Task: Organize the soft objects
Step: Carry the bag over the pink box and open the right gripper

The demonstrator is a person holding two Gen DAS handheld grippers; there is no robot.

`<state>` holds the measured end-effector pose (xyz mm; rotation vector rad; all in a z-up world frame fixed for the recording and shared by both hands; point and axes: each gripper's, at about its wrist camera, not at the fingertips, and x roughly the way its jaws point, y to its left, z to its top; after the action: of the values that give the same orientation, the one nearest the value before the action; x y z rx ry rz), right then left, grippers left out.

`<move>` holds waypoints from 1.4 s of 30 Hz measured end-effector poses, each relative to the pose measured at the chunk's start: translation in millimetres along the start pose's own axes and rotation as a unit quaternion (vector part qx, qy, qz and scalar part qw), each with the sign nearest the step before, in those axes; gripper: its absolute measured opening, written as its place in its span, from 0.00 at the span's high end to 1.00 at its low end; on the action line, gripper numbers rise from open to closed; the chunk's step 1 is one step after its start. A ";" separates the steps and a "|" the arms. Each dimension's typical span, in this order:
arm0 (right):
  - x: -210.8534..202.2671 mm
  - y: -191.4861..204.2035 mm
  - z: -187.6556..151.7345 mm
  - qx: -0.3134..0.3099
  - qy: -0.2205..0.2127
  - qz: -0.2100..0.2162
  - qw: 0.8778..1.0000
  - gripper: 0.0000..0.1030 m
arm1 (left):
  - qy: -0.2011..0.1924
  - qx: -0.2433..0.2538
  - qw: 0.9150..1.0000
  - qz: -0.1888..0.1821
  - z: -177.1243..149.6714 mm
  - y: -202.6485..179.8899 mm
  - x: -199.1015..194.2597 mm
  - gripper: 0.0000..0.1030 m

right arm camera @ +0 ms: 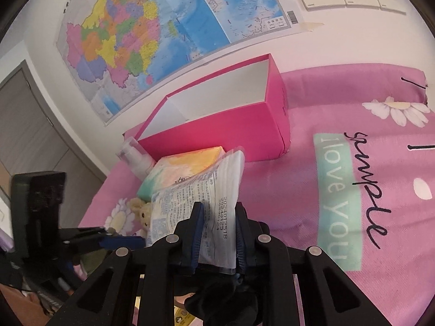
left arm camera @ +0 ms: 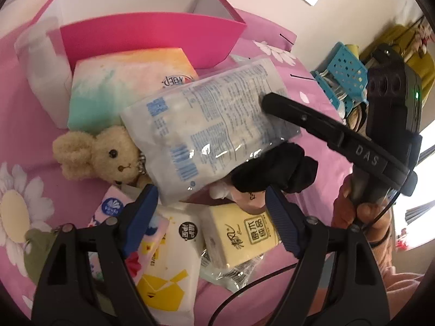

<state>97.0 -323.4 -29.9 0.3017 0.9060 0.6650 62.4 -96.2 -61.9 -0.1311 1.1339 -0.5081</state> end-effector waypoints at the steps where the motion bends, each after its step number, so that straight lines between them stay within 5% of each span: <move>1: 0.6 -0.2 -0.1 0.000 0.001 0.002 1.000 0.79 | 0.003 -0.005 1.000 -0.007 1.0 1.6 0.3 0.21; 7: 0.7 -0.4 0.3 -0.003 0.002 0.010 1.000 0.79 | 0.004 -0.028 0.999 -0.031 3.6 9.5 1.0 0.21; 20: -14.7 5.7 4.9 -0.009 -0.018 0.025 0.999 0.80 | -0.063 -0.019 0.996 -0.053 6.0 9.4 -32.1 0.29; 33: -21.1 49.6 68.8 -0.060 -0.055 0.060 0.995 0.80 | -0.133 0.011 0.991 0.003 51.9 19.3 -101.0 0.29; 42: 23.0 51.8 127.6 -0.037 -0.053 0.089 0.994 0.79 | -0.134 0.015 0.990 0.047 103.3 47.0 -104.7 0.29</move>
<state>188.9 -265.1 57.7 0.3503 0.7568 0.8377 135.6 -23.5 53.0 -0.1148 0.8641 -0.4091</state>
